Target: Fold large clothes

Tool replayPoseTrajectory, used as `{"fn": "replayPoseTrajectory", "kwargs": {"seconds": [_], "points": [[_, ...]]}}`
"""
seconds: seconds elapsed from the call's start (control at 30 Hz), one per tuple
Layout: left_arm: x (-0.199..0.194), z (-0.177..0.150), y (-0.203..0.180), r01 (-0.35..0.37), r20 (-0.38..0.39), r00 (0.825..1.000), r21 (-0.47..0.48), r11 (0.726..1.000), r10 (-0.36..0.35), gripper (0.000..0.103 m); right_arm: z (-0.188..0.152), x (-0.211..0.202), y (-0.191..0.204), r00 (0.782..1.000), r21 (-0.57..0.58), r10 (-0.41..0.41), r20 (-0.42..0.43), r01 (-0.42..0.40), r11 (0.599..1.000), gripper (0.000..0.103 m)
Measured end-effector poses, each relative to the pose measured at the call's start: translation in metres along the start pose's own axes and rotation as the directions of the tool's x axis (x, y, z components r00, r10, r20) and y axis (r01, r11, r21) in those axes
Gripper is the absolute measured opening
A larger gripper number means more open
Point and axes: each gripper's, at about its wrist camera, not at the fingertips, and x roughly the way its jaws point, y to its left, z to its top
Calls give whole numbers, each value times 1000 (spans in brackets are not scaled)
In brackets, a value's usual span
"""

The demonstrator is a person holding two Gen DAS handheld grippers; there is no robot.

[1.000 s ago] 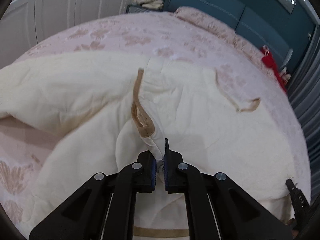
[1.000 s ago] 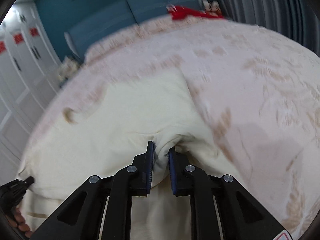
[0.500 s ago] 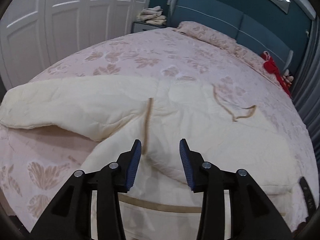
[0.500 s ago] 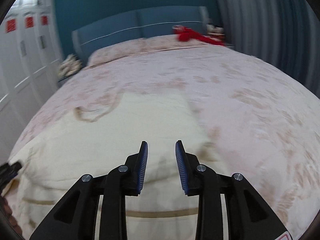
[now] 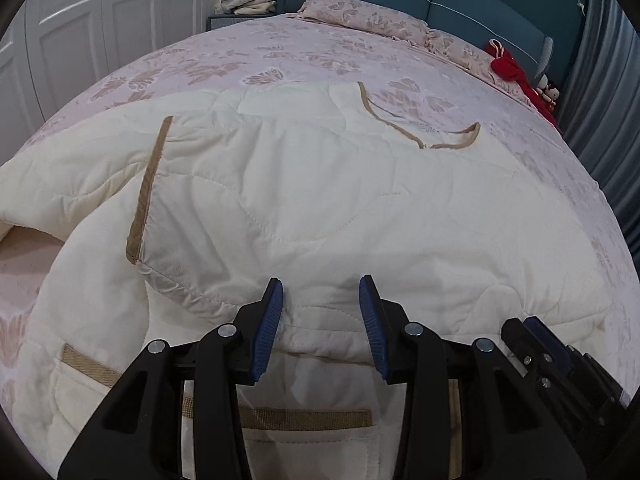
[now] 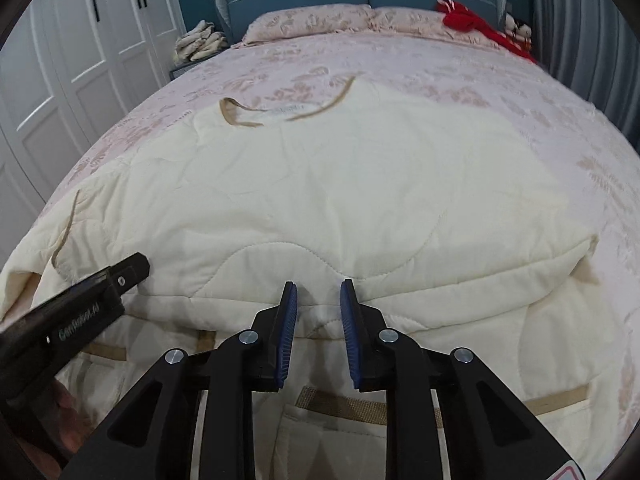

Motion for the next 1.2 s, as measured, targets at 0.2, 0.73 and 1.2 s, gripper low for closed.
{"fn": "replayPoseTrajectory", "kwargs": {"seconds": [0.2, 0.73, 1.2], "points": [[4, -8, -1, -15, 30, 999, 13, 1000, 15, 38, -7, 6, 11, 998, -43, -53, 13, 54, 998, 19], [-116, 15, 170, 35, 253, 964, -414, 910, 78, 91, -7, -17, 18, 997, -39, -62, 49, 64, 997, 39], [-134, -59, 449, -42, 117, 928, -911, 410, 355, 88, -70, -91, 97, 996, -113, 62, 69, -54, 992, 54]]}}
